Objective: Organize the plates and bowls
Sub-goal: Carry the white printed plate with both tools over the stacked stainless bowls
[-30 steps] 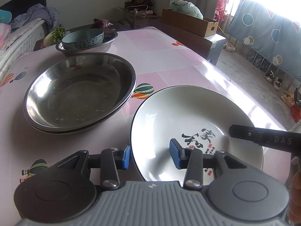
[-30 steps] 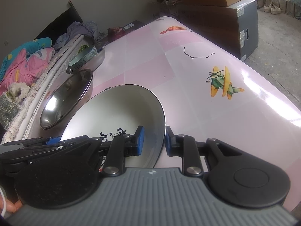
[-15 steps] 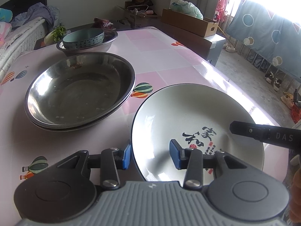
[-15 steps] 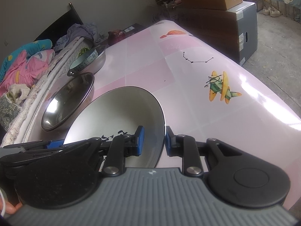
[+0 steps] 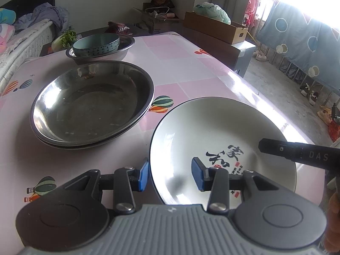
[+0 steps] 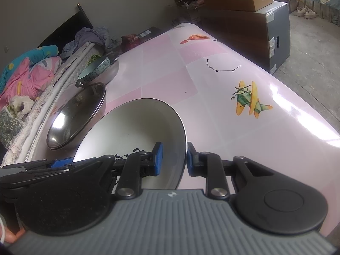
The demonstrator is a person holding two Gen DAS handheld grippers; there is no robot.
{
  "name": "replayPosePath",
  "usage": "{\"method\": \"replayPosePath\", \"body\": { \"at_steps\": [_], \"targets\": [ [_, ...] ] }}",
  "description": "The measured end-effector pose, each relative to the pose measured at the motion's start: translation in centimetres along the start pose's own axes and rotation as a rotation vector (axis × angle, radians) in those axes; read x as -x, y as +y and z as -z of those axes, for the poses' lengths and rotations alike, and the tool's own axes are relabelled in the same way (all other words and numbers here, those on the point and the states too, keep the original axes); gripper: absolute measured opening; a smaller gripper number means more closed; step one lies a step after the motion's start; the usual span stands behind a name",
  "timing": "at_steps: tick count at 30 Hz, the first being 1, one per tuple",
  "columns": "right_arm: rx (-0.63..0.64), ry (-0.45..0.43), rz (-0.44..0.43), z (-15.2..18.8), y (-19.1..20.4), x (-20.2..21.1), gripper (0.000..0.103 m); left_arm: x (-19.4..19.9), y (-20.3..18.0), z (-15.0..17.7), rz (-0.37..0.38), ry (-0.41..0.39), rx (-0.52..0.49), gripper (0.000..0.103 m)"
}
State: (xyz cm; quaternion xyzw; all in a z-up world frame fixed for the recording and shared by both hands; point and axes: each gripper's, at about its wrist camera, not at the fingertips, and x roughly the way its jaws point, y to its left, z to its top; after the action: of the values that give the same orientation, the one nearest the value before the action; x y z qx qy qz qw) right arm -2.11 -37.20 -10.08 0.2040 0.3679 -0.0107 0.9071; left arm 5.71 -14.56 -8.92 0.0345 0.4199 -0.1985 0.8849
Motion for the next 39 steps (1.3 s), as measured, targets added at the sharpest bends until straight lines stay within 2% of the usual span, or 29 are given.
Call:
{"method": "replayPosePath", "body": {
  "at_steps": [21, 26, 31, 39],
  "targets": [
    [0.004, -0.006, -0.001, -0.3, -0.1, 0.2, 0.022, 0.8, 0.0, -0.1, -0.002, -0.03, 0.001, 0.042],
    [-0.008, 0.011, 0.007, 0.1, -0.6, -0.4, 0.021, 0.8, 0.3, 0.0, 0.013, -0.038, -0.009, 0.038],
    [-0.012, 0.009, 0.005, 0.4, -0.9, -0.4, 0.019, -0.1, 1.2, 0.1, 0.04, 0.012, 0.014, 0.025],
    [0.029, 0.006, 0.015, 1.0, -0.5, -0.3, 0.019, -0.5, 1.2, 0.3, 0.058, 0.02, -0.001, 0.029]
  ]
}}
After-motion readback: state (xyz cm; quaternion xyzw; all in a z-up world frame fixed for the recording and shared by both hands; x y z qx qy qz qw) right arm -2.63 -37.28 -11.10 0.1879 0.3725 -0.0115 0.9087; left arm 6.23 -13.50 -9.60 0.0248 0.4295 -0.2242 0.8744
